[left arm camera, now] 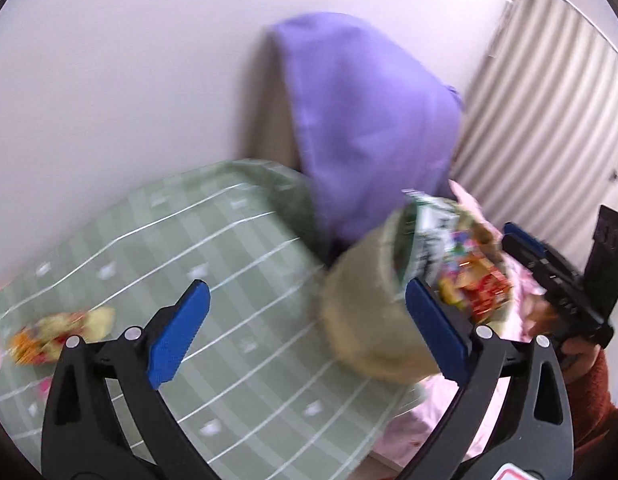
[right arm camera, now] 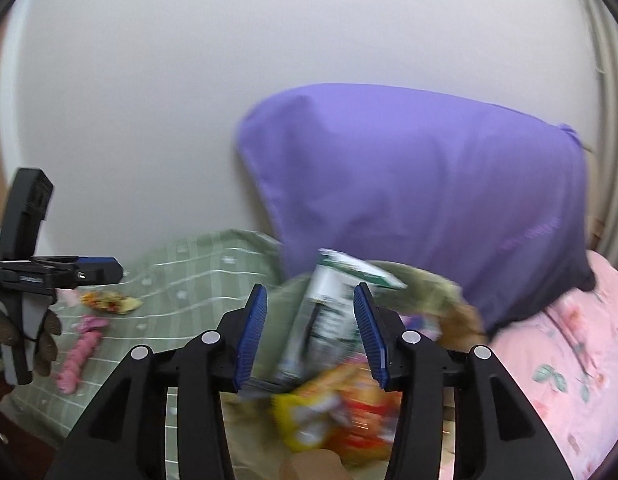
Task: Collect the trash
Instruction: 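Move both tools back and grasp the yellow chip stick bag with the right tool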
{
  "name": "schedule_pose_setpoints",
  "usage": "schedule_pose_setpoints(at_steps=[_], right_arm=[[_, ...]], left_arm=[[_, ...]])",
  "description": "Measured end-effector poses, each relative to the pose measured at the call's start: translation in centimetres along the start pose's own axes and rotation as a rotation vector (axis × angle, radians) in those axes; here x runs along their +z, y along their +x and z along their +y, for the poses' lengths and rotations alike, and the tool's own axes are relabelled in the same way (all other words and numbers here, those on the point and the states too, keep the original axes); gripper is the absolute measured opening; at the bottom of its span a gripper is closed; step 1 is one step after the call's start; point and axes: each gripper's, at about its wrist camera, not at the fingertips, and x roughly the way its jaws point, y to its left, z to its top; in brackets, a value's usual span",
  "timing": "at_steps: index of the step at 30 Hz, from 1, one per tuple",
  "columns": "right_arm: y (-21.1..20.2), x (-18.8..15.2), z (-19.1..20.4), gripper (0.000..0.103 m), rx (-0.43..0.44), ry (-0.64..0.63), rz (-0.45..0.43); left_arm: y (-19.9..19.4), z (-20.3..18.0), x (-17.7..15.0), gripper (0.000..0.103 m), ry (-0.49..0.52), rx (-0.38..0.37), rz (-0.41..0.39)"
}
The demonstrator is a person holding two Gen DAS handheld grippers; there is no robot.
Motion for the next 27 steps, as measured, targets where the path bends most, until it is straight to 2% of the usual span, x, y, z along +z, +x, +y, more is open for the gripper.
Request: schedule_pose_setpoints(at_steps=[5,7,8,11,14,16,18,22,25,27], right_arm=[[2.8,0.4,4.1,0.043,0.126,-0.049,0.026],[4.3,0.5,5.8,0.048,0.181,-0.050,0.048],[5.2,0.5,6.6,0.055,0.224,-0.047,0.062],[8.6,-0.1,10.3,0.057,0.343,-0.069,0.172],[11.1,-1.0,14.4,0.057,0.398,-0.162,0.255],[12.5,-1.7,17.3,0.058,0.438,-0.229,0.281],[14.1,-2.2,19.9,0.058,0.479,-0.261,0.309],[17.0,-2.8,24.1,0.058,0.523,-0.333,0.334],[19.3,-3.1,27.3,0.058,0.538,-0.445,0.324],[20.9,-3.5,29.3,0.058,0.515,-0.548,0.290]], left_arm=[[-3.6,8.8,-3.5,0.094,-0.155,0.174,0.008],[-5.4,11.9,-4.8,0.094,-0.239,0.224,-0.014],[-6.4,13.2,-5.4,0.094,-0.279,0.248,-0.029],[-9.3,16.8,-6.9,0.094,-0.388,0.366,-0.073],[-11.6,19.1,-8.4,0.094,-0.457,0.449,-0.090],[-12.6,20.3,-9.6,0.094,-0.491,0.500,-0.089],[-13.0,20.9,-10.5,0.094,-0.507,0.527,-0.085],[-13.1,21.3,-11.9,0.094,-0.520,0.532,-0.090],[-12.8,21.5,-12.8,0.094,-0.524,0.491,-0.056],[-11.9,21.6,-13.2,0.094,-0.523,0.452,-0.014]])
